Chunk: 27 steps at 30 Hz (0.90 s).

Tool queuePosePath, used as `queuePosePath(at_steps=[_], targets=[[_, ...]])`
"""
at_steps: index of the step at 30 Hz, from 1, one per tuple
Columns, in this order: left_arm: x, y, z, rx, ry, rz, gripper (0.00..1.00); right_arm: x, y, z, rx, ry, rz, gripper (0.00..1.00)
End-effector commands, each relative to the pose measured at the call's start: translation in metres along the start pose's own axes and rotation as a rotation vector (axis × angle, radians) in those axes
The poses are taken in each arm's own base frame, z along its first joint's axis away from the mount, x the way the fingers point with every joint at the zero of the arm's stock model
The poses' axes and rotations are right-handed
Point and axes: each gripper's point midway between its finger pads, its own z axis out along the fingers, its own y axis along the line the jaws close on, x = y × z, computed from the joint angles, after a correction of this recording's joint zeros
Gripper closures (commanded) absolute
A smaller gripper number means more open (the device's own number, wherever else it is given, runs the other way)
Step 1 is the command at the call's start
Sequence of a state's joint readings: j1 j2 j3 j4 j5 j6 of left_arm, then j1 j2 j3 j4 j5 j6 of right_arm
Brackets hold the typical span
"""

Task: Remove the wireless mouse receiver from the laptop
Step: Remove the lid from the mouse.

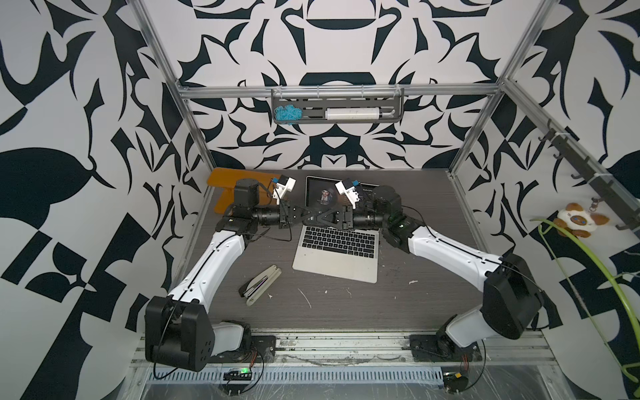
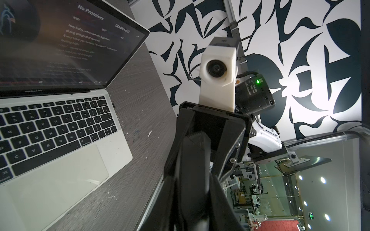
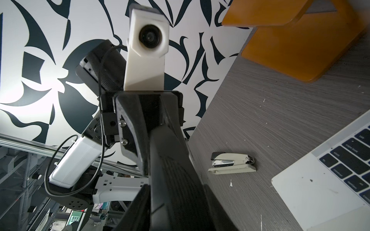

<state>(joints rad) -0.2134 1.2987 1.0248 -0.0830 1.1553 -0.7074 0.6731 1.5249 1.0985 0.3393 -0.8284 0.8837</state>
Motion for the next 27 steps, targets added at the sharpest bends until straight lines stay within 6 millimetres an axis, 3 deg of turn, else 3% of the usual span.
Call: queuePosePath(at_steps=[1,8,13,18,21,27], targets=[[0.001,-0.017,-0.001,0.049,0.027,0.02,1.0,-0.012,0.025,-0.006,-0.048,-0.035,-0.091,0.65],[0.002,-0.012,0.001,0.053,0.034,-0.007,1.0,-0.014,0.027,-0.004,-0.057,-0.039,-0.086,0.66],[0.003,-0.004,0.002,0.05,0.03,-0.044,1.0,-0.015,0.026,-0.004,-0.056,-0.041,-0.081,0.37],[0.004,0.006,0.005,0.053,0.041,-0.078,1.0,-0.017,0.024,-0.012,-0.041,-0.061,-0.071,0.22],[0.004,0.01,0.006,0.051,0.045,-0.09,1.0,-0.018,0.019,-0.021,-0.015,-0.077,-0.049,0.2],[0.007,0.016,0.007,0.047,0.054,-0.097,1.0,-0.012,-0.009,-0.037,0.14,-0.07,0.016,0.21]])
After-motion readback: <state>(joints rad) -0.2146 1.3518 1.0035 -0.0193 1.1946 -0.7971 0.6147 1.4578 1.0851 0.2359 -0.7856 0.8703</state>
